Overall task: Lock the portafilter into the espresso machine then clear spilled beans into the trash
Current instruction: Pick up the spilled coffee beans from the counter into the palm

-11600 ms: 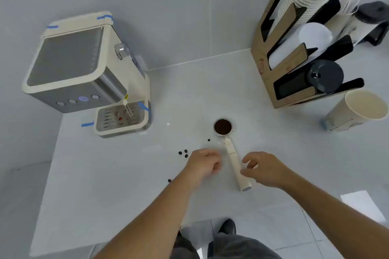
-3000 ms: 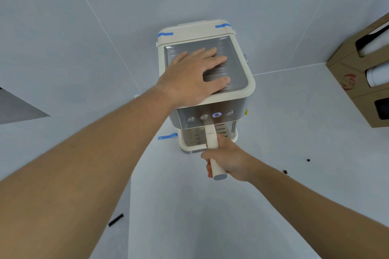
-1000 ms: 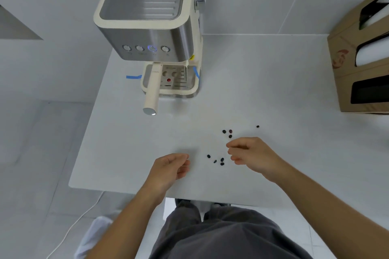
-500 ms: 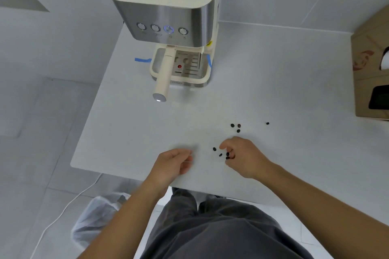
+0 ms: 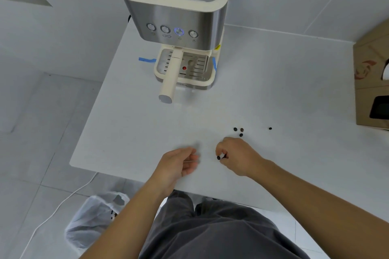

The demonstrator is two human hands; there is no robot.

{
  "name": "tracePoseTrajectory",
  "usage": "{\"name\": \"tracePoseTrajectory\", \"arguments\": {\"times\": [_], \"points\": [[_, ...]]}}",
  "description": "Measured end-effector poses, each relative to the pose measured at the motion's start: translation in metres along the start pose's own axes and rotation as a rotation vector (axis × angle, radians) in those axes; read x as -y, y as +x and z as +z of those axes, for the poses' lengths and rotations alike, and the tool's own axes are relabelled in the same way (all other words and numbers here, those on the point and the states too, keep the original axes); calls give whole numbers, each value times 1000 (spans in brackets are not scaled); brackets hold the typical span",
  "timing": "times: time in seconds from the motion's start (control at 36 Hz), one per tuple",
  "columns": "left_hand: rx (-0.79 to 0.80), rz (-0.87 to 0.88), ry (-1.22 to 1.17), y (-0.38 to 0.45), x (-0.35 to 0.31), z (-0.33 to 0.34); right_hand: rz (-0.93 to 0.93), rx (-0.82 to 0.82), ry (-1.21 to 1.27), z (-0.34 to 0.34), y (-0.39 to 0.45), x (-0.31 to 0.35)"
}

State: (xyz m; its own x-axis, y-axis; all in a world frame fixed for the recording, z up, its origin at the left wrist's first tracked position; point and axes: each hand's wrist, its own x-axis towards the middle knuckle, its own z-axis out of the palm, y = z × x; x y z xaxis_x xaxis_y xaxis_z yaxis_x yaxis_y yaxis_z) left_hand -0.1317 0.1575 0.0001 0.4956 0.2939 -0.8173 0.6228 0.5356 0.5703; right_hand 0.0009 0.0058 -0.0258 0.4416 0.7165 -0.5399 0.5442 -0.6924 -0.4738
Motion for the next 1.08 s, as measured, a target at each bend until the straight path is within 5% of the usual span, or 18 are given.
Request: {"name": "tracePoseTrajectory", "arguments": {"times": [0.56, 1.08], "points": [[-1, -30, -27, 1, 4, 4, 95, 22, -229, 13, 11, 1], [5, -44, -62, 2, 4, 3, 143, -23, -137, 10, 7, -1]]}}
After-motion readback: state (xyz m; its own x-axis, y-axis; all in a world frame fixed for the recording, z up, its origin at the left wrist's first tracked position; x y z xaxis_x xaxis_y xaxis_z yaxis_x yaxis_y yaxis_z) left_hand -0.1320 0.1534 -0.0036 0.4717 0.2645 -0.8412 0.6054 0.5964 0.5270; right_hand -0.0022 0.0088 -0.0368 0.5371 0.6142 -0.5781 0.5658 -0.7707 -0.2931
